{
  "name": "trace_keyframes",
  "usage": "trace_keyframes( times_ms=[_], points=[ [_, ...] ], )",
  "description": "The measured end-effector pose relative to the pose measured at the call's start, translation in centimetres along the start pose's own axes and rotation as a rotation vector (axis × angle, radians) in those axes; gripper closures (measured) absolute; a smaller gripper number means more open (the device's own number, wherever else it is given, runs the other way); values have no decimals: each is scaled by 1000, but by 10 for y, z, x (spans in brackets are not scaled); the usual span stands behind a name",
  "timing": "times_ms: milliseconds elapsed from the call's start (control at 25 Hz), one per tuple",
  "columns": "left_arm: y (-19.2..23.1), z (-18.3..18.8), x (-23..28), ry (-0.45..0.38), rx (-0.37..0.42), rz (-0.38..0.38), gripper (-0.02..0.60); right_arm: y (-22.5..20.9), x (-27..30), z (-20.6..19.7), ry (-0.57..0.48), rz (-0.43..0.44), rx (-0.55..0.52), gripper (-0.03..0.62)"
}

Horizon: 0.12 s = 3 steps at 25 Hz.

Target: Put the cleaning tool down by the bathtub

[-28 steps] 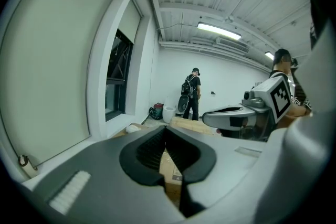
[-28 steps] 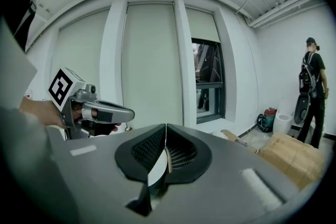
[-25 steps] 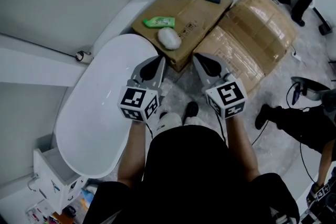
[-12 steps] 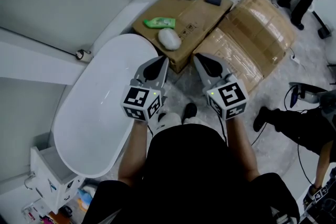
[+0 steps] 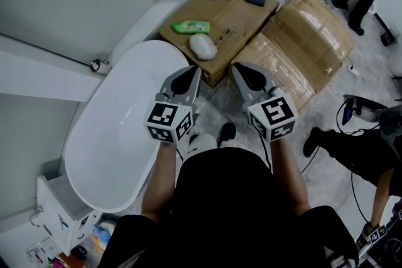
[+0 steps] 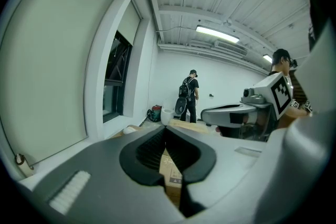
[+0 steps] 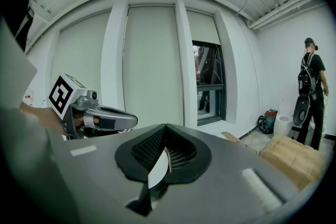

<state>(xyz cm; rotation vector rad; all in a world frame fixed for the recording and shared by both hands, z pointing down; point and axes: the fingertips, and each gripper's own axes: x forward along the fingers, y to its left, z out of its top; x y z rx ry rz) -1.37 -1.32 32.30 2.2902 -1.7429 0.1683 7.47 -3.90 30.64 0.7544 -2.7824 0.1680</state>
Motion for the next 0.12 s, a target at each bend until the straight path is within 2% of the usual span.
trace_keyframes(
  times_ms=[120],
  points=[
    [1, 0, 2, -1, 0, 2, 583, -1, 2, -1, -2, 3, -1, 585]
  ],
)
